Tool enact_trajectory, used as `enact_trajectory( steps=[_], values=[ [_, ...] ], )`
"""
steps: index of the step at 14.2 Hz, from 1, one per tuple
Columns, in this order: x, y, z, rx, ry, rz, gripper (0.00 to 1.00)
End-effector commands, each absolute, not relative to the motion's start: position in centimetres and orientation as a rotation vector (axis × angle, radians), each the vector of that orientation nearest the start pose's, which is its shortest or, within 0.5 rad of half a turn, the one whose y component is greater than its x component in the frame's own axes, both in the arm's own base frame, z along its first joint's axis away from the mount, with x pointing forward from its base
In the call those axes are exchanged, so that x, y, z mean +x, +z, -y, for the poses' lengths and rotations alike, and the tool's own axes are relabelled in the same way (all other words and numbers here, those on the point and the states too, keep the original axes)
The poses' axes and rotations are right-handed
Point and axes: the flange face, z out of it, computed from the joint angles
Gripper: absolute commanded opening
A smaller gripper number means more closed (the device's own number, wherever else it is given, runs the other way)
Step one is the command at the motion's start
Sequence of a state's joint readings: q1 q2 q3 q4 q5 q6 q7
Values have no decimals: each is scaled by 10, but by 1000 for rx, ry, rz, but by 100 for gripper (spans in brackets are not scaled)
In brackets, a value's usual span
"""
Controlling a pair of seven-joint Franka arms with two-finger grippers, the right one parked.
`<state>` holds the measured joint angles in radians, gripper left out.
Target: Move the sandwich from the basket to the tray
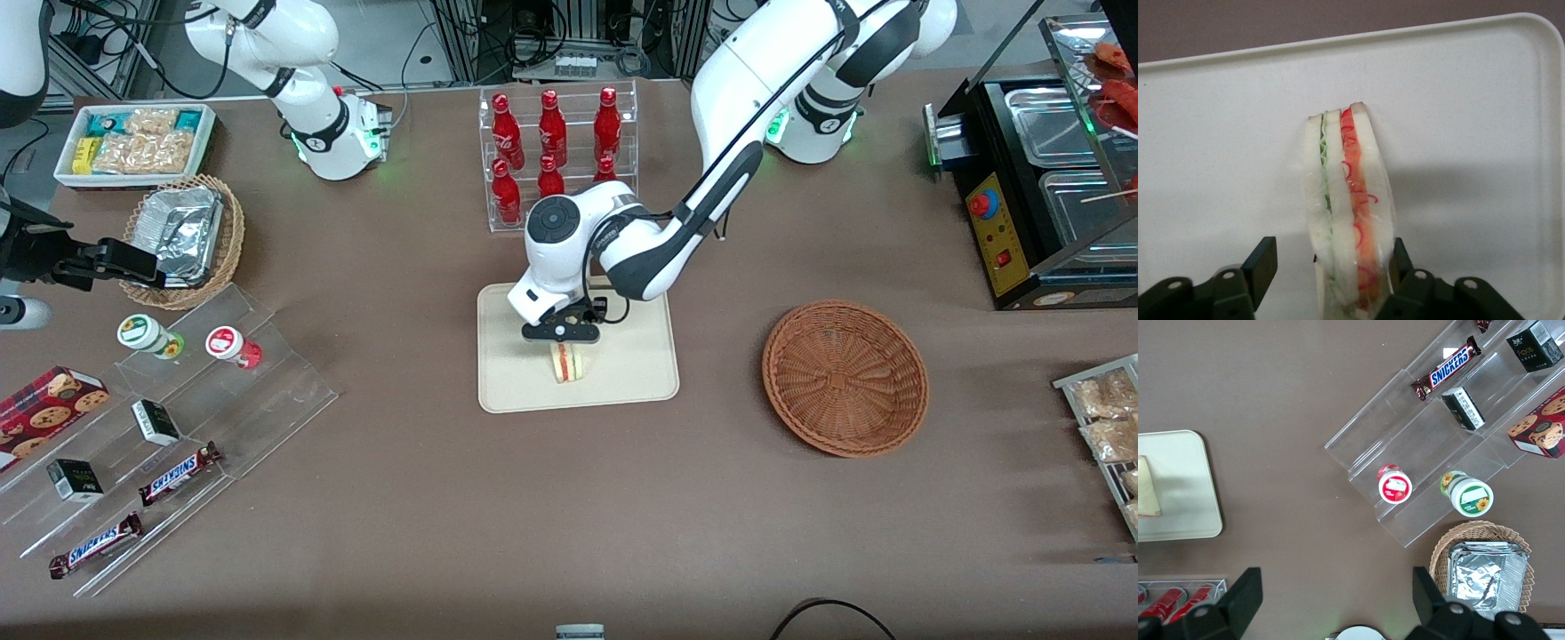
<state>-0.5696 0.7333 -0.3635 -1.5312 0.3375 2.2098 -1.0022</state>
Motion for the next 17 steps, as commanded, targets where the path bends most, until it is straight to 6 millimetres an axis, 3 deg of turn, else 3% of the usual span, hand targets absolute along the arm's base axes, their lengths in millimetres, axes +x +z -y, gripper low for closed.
enact_trajectory(
  steps=[1,5,6,12,17],
  values=[
    [467,292,531,-3093,-99,-23,100],
    [495,370,490,-3129,-70,185,100],
    [506,389,472,-3127,-68,247,100],
    [561,485,346,-3159,-28,454,100],
    [575,546,224,-3196,87,276,100]
  ],
)
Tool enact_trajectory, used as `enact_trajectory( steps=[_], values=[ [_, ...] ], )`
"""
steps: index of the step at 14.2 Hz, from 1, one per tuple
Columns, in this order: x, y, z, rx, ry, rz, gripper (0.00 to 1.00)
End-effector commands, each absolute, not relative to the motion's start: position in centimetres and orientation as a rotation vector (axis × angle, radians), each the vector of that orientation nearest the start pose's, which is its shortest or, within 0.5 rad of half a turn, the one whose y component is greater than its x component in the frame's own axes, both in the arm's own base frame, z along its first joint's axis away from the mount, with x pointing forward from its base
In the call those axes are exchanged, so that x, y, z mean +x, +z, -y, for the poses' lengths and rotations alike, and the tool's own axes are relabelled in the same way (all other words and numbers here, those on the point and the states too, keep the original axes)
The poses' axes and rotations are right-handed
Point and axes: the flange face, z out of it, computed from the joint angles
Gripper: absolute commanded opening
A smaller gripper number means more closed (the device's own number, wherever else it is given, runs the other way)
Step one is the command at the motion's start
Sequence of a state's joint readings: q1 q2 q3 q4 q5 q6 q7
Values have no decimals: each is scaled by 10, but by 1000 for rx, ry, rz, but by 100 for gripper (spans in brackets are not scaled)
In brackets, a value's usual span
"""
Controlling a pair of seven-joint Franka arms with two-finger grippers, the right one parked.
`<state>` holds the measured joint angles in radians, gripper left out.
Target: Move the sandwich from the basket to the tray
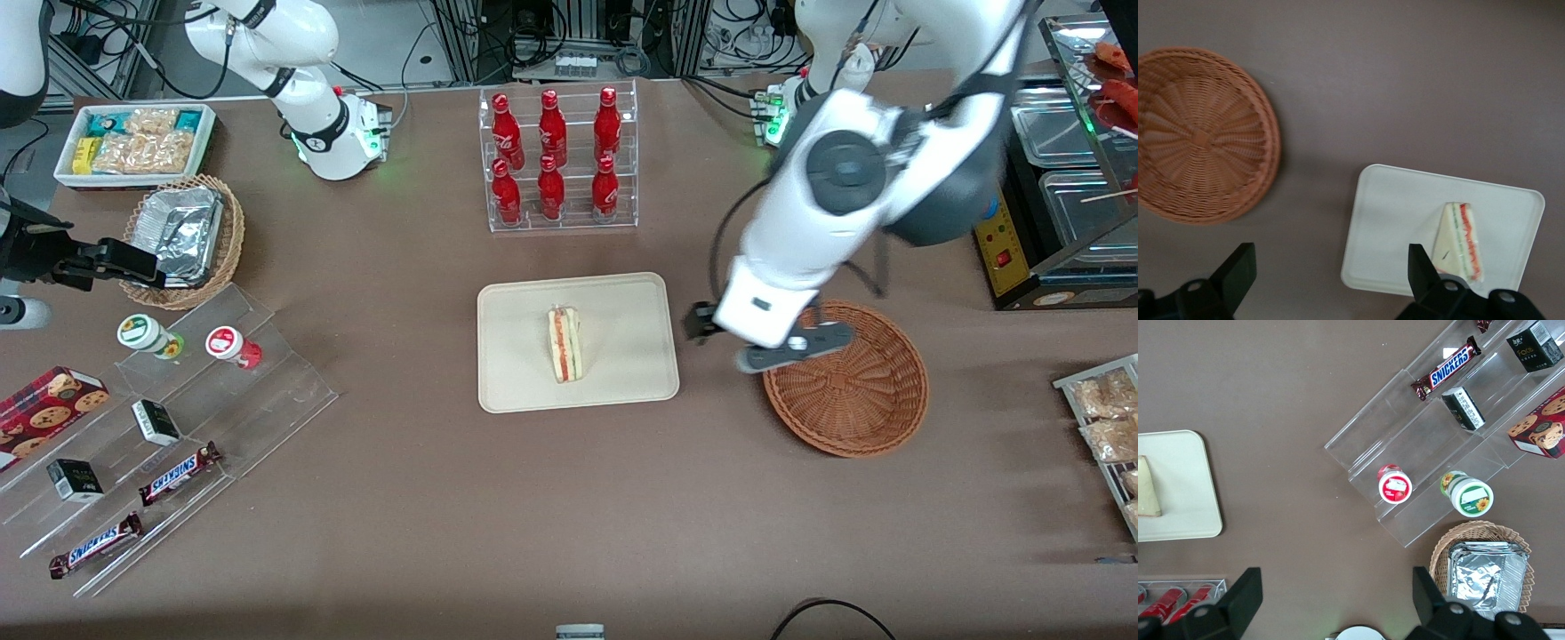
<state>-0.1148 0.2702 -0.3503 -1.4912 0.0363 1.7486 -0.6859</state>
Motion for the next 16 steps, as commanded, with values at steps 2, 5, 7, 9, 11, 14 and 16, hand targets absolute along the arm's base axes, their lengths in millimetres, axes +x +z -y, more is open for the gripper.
enact_trajectory(
  steps=[2,5,7,9,11,14,16],
  values=[
    [573,561,184,-3189,128,187,100],
    [569,576,131,-3173,140,127,100],
    [558,584,102,-3164,124,33,100],
    [551,592,79,-3156,108,25,100],
    [542,603,66,-3150,124,0,100],
    [530,616,48,-3150,140,-39,100],
    [523,616,43,-3151,128,-25,100]
  ],
)
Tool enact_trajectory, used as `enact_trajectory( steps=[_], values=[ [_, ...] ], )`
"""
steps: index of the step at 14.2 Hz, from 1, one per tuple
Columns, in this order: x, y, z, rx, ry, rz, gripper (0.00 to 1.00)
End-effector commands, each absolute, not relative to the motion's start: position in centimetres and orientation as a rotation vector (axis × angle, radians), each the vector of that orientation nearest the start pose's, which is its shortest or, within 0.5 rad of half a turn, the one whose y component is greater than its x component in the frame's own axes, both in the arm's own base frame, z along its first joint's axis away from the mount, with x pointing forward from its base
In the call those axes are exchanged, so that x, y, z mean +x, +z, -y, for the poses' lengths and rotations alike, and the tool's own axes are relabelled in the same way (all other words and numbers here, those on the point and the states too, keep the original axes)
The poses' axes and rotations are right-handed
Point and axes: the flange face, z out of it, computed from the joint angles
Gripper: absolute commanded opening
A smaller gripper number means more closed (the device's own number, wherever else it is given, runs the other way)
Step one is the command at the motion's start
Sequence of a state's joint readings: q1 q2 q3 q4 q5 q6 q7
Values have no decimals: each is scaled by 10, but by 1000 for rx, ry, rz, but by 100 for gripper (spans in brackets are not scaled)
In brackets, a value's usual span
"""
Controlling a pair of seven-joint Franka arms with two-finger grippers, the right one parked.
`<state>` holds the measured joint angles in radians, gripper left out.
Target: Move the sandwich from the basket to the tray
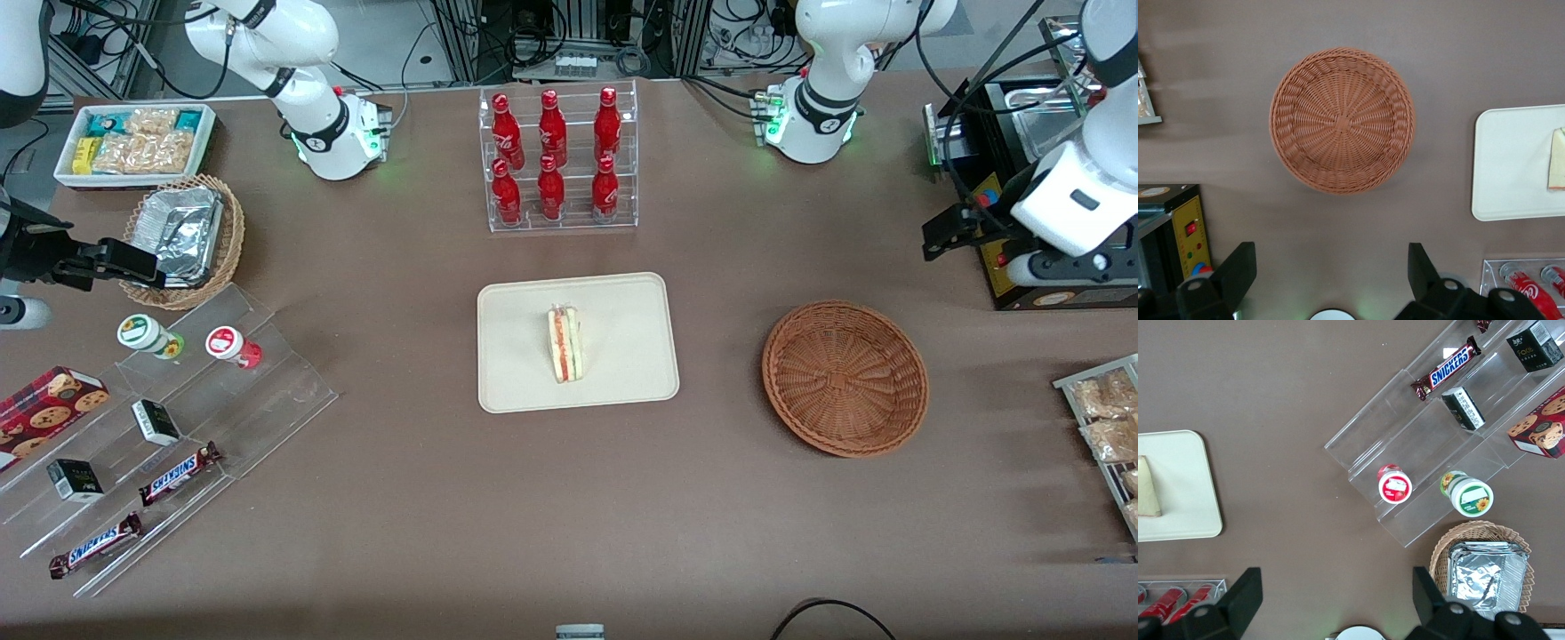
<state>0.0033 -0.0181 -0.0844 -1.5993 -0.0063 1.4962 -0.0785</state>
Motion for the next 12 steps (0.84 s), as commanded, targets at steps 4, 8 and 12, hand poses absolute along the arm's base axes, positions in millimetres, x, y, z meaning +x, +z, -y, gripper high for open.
enact_trajectory(
  steps=[4,8,12],
  values=[
    [552,628,40,-3164,80,-17,100],
    [564,628,39,-3160,7,7,100],
    [563,631,26,-3159,6,18,100]
  ],
)
